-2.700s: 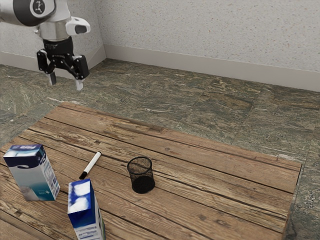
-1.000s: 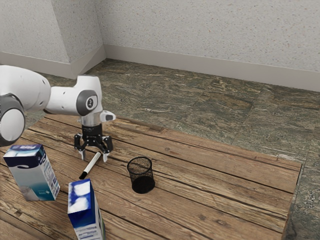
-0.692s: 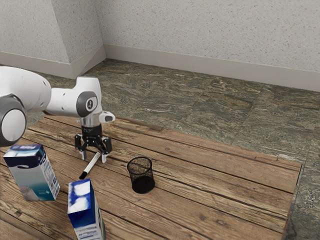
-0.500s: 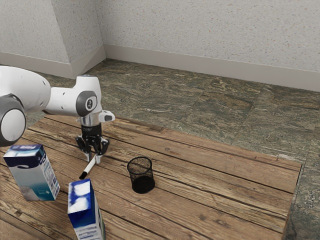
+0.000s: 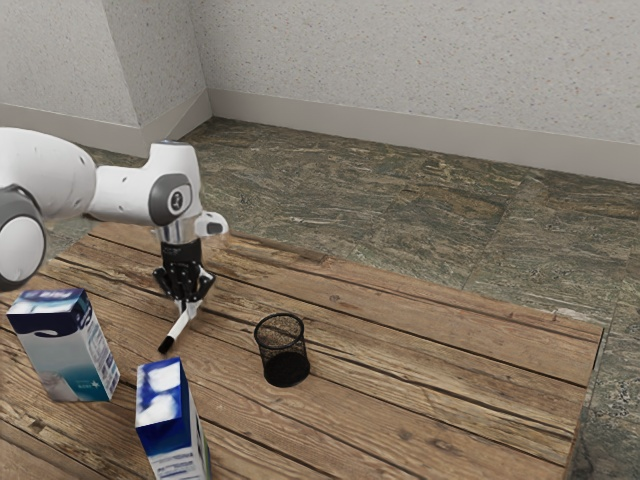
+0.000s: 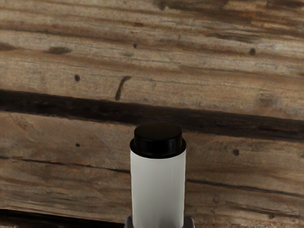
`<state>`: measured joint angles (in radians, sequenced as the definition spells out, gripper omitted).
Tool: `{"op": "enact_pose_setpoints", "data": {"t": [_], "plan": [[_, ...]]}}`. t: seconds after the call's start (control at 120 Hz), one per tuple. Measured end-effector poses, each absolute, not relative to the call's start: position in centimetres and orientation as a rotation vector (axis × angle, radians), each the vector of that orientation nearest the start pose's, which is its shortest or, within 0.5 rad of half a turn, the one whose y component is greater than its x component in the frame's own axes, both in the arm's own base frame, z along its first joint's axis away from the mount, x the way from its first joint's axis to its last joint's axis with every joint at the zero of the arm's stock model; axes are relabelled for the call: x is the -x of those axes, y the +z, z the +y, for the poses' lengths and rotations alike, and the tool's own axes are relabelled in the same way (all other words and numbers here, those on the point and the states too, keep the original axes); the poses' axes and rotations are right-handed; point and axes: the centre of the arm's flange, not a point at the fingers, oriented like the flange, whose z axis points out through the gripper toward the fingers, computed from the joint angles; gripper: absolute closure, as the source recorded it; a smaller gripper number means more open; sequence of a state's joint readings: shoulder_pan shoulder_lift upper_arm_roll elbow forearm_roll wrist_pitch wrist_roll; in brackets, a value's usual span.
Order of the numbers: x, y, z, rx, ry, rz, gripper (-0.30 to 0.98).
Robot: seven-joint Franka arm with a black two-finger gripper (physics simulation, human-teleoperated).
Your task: Put the marker into the pen holder.
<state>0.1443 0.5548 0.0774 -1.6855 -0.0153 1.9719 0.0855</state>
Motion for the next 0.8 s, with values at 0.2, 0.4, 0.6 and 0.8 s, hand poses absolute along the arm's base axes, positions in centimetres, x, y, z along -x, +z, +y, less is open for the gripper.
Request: {"op": "enact_pose_setpoints", "data": {"t": [0.2,0.4,0.6,0.8], "plan": [[-63.7,29.9,13.6,3.092,0.322,-0.171,0.79],[-64.6,38.5,10.5,3.039,0.074,-0.03,0.79],[-61.7,44.1,1.5,2.966,-0.202,0.227,0.79],[-58.7,45.0,-4.9,2.854,-0.517,0.389,0.77]]}}
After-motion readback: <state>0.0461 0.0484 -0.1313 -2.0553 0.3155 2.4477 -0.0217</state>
